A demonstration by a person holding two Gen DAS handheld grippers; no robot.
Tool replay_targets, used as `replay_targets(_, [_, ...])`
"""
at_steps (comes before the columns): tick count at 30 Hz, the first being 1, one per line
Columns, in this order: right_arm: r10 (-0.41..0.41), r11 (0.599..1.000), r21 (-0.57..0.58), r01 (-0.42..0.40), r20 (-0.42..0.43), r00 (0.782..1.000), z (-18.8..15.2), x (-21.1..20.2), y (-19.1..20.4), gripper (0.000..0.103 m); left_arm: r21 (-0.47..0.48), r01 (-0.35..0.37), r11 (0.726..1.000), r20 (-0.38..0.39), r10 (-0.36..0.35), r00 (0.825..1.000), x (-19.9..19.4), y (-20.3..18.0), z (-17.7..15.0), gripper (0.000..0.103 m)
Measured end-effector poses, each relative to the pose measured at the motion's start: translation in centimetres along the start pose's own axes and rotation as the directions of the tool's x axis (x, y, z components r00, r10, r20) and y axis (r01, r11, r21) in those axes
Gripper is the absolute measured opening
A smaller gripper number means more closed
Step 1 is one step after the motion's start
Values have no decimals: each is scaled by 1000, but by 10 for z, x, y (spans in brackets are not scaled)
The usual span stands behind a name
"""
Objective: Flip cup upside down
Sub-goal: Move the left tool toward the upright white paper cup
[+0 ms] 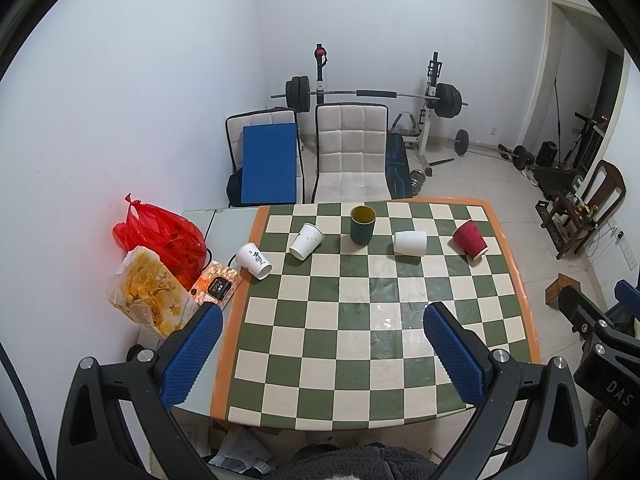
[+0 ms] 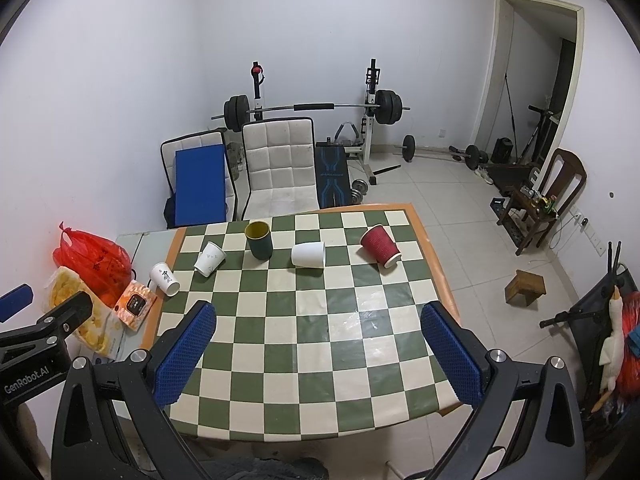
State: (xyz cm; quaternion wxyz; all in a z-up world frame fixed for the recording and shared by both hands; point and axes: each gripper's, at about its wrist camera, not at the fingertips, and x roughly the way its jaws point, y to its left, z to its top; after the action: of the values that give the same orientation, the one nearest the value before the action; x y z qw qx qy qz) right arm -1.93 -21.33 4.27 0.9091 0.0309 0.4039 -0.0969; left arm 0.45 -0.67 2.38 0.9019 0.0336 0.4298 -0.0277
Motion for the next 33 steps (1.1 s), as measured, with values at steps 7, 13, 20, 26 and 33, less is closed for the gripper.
replay_targets(7, [1,1000,-1,-1,3,1000,0,0,0,103,-3,-1,1000,4,1,1000,-1,-1,1,103])
replay_targets(13, [7,1000,-1,-7,8,1000,6,-2,4,103,-2,0,1000,4,0,1000,-2,-1,0,103])
replay_targets(20, [22,1000,2,-22,0,1000,10,0,7,103,-10,-6,1000,-5,6,1000,-1,-1,3,103])
replay_targets(26, [40,999,13,-39,-29,999,0,26,-4,103,-24,-71,997,-49,70,996,25,-6,18,103])
replay_targets(33, [43,999,-7,-44,-131,990,-14,105,-6,103,-29,-177,984,-106,173,979,93,4,6,103])
